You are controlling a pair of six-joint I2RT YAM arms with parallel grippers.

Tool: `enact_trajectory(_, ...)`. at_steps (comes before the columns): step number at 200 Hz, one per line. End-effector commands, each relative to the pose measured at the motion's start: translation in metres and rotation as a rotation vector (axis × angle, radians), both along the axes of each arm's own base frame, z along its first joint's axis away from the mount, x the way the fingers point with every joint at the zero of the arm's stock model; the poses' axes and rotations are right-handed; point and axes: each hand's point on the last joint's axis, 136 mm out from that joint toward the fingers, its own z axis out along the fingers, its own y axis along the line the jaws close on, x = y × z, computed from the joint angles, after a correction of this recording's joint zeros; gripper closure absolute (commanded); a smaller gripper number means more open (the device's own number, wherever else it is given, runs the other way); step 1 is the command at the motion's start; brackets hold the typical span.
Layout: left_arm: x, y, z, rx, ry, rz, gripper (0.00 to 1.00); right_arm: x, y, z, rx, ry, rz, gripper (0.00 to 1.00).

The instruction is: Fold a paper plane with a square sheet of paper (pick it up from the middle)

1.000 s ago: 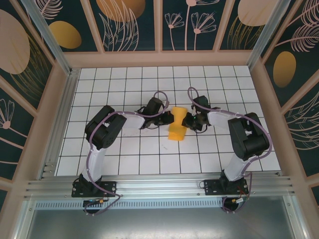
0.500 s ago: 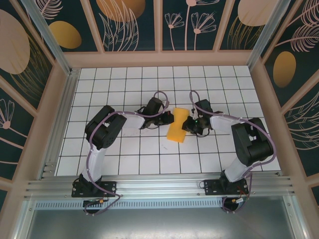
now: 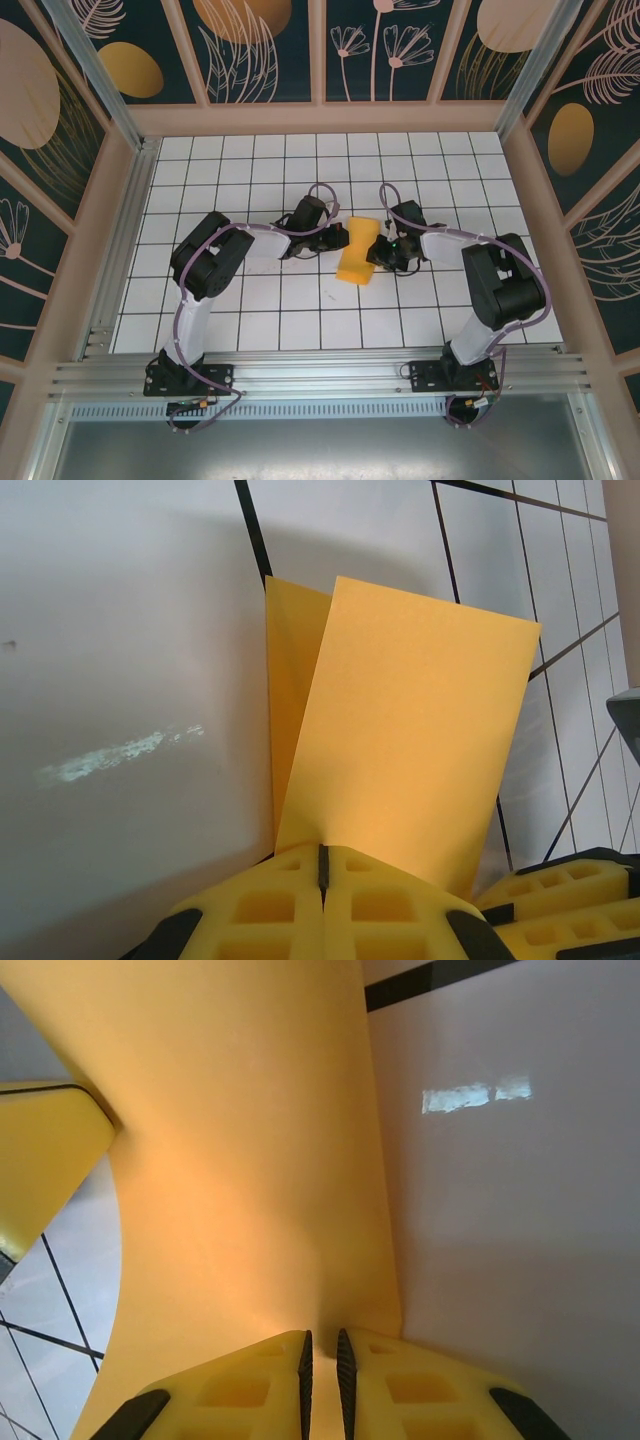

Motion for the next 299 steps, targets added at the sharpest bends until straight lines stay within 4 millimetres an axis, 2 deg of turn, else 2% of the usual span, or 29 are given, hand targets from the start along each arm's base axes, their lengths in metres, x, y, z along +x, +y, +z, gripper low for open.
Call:
enact_trajectory(1, -0.016, 0.014, -0.051, 0.113, 0.084, -0.008, 0.99, -0.001, 0.003, 0.017, 0.032, -0.025, 0.006, 0.79)
enact_trajectory(21, -0.017, 0.014, -0.052, 0.115, 0.085, -0.007, 0.99, -0.002, 0.005, 0.027, 0.059, -0.044, 0.001, 0.79)
enact_trajectory(50, -0.017, 0.014, -0.052, 0.114, 0.086, -0.008, 0.99, -0.012, 0.014, 0.028, 0.122, -0.034, 0.021, 0.80)
enact_trajectory(94, -0.017, 0.014, -0.053, 0.116, 0.089, -0.012, 0.99, -0.028, 0.014, 0.014, 0.129, 0.012, 0.033, 0.80)
enact_trajectory(135, -0.017, 0.012, -0.051, 0.110, 0.088, -0.017, 0.99, -0.037, -0.008, -0.018, -0.001, 0.072, -0.010, 0.80)
enact_trajectory(175, -0.012, 0.002, -0.025, 0.055, 0.051, -0.039, 0.95, -0.040, -0.010, -0.025, -0.008, 0.084, -0.015, 0.81)
enact_trajectory(227, -0.004, -0.009, 0.028, -0.050, -0.034, -0.041, 0.85, -0.040, -0.016, -0.027, -0.045, 0.089, -0.029, 0.81)
enact_trajectory(248, -0.006, -0.011, 0.045, -0.087, -0.049, -0.053, 0.84, -0.038, -0.015, -0.026, -0.043, 0.084, -0.033, 0.81)
enact_trajectory(271, -0.013, -0.006, 0.053, -0.103, -0.058, -0.051, 0.90, -0.038, -0.016, -0.026, -0.047, 0.084, -0.037, 0.81)
enact_trajectory(299, -0.027, -0.009, 0.044, -0.136, 0.001, -0.097, 0.95, -0.036, -0.015, -0.025, -0.042, 0.078, -0.043, 0.81)
